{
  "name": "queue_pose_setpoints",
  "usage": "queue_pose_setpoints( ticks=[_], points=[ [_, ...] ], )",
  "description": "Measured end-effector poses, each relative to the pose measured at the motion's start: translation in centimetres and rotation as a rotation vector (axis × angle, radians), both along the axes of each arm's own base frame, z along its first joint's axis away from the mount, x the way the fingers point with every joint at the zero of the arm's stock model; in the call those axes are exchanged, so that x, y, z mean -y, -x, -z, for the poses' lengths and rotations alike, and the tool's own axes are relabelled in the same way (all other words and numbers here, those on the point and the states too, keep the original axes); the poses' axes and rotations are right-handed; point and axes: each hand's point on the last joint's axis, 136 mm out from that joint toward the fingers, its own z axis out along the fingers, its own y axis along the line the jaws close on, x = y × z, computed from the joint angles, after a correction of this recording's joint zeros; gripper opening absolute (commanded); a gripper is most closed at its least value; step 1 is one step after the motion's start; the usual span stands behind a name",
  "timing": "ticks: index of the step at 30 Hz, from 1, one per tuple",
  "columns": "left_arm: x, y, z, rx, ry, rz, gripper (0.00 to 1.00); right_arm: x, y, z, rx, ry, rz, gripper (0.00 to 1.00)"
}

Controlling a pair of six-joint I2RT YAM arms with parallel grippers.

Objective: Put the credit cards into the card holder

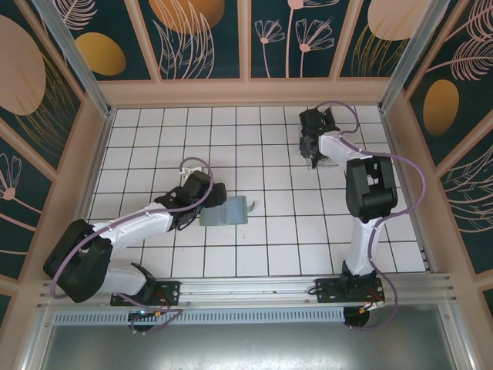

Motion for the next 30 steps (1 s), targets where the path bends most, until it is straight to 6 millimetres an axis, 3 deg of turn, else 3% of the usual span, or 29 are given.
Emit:
queue_pose_setpoints(
  ticks=[11, 30],
  points=[
    [0.04, -0.05, 0.44, -0.010, -0.008, 0.000, 0.99, -0.18, -0.46, 0.03, 0.000, -0.001, -0.004, 0.16],
    [0.02, -0.02, 0.73, -0.018, -0.014, 0.000, 0.99, -0.46, -0.41, 0.12, -0.005, -0.016, -0.012, 0.18]
  ],
)
